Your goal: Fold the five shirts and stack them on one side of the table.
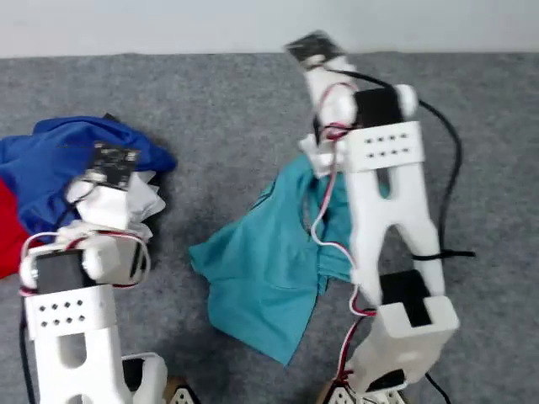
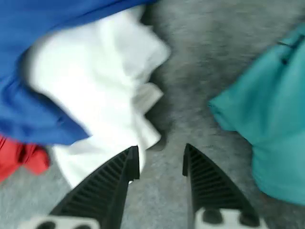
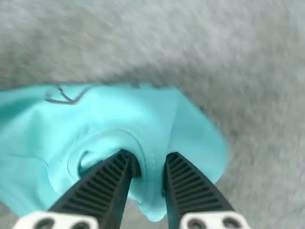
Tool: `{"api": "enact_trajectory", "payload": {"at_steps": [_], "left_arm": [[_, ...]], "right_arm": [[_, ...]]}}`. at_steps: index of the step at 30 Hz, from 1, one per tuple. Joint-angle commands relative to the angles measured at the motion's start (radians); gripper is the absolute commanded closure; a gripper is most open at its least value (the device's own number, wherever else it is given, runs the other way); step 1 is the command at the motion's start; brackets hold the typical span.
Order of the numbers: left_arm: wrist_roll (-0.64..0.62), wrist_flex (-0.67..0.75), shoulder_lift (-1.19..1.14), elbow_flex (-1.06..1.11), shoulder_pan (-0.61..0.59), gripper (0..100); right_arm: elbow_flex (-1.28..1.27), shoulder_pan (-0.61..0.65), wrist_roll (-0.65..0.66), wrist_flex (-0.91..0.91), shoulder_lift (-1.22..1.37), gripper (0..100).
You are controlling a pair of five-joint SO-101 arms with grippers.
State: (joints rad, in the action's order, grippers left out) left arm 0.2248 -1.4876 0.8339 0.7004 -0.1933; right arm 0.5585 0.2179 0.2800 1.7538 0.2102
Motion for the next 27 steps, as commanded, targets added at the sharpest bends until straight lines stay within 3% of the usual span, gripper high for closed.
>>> {"api": "enact_trajectory", "payload": {"at_steps": [1, 6, 14, 19, 24, 27], "left_arm": [[0.003, -0.003, 0.012, -0.027, 0.086, 85], [0.003, -0.011, 0.012, -0.021, 0.084, 85], [0.003, -0.008, 0.017, 0.047, 0.075, 85], [0.009, -0.002, 0.015, 0.048, -0.021, 85], [0.011, -0.002, 0.017, 0.054, -0.1, 85], [0.011, -0.008, 0.02, 0.05, -0.103, 85]], "right_arm": [[-0.112, -0.036, 0.008, 0.036, -0.047, 93.0], [-0.19, 0.018, 0.002, 0.041, -0.008, 93.5], [-0.192, 0.363, 0.002, 0.041, -0.105, 98.9], [-0.192, 0.541, 0.002, 0.036, -0.151, 98.9], [-0.193, 0.553, 0.0, -0.005, -0.062, 97.2], [-0.169, 0.527, -0.028, 0.039, -0.027, 86.7]]}}
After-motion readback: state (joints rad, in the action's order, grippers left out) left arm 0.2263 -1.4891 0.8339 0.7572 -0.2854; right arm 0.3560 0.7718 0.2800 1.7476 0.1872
